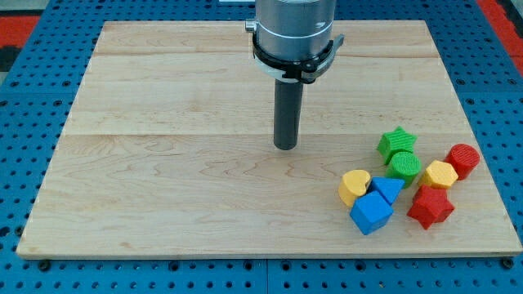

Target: Separate red circle from yellow hexagon

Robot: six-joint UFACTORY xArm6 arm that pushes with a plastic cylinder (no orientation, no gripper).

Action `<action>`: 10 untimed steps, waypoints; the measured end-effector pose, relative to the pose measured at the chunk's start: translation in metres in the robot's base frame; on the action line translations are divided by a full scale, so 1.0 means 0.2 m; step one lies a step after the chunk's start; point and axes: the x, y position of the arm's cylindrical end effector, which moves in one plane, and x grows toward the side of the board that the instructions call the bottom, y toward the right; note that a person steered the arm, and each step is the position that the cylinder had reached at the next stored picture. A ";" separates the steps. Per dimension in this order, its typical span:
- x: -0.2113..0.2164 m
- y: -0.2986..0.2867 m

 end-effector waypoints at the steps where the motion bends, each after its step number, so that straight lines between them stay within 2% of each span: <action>1: -0.02 0.01; 2: -0.28 0.11; 3: -0.31 0.60; 4: -0.19 1.25; 5: 0.08 1.58; 6: 0.17 1.58; 9: 0.22 1.44; 10: 0.26 1.50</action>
